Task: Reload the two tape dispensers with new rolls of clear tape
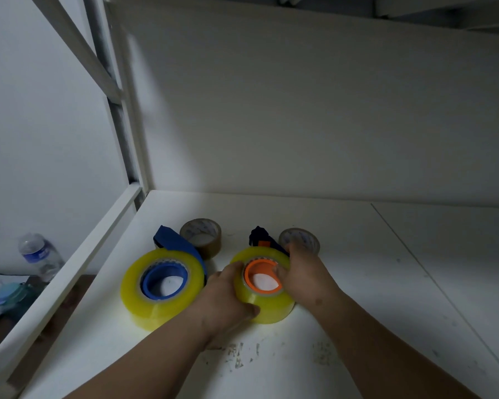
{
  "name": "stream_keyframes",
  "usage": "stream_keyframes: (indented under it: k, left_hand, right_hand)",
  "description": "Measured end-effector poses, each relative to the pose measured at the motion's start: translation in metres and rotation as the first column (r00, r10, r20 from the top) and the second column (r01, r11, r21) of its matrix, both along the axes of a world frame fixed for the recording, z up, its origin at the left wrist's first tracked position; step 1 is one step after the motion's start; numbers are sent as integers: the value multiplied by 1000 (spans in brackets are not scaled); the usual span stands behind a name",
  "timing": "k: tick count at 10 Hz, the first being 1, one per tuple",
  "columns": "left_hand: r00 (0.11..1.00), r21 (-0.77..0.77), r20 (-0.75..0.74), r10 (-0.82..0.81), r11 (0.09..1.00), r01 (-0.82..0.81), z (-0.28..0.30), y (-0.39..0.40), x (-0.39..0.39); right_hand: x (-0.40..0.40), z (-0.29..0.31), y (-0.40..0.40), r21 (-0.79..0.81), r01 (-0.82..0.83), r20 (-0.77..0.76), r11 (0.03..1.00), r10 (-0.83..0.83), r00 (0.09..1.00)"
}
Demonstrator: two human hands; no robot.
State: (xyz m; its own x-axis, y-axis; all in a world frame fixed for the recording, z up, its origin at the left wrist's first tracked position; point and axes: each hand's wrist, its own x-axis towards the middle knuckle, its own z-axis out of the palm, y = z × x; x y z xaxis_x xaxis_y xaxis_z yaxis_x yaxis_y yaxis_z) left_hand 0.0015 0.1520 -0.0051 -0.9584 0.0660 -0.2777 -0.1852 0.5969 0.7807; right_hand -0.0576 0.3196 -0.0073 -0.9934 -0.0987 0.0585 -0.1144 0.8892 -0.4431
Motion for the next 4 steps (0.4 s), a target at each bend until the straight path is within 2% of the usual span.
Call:
stream_keyframes:
  k: [2, 3, 4]
  left_hand:
    - [996, -50, -64, -61, 997, 58, -7, 1, 7]
    - [989, -138, -132, -66, 989, 48, -5, -1, 13]
    - [956, -158, -292, -6, 987, -42, 0, -7, 20]
  right_hand:
    - [5, -2, -1, 63, -1, 22, 998, -1, 1000]
    - [11, 1, -2, 127, 41, -61, 991, -33, 998]
    - [14, 12, -4, 91, 56, -187, 994, -38, 982]
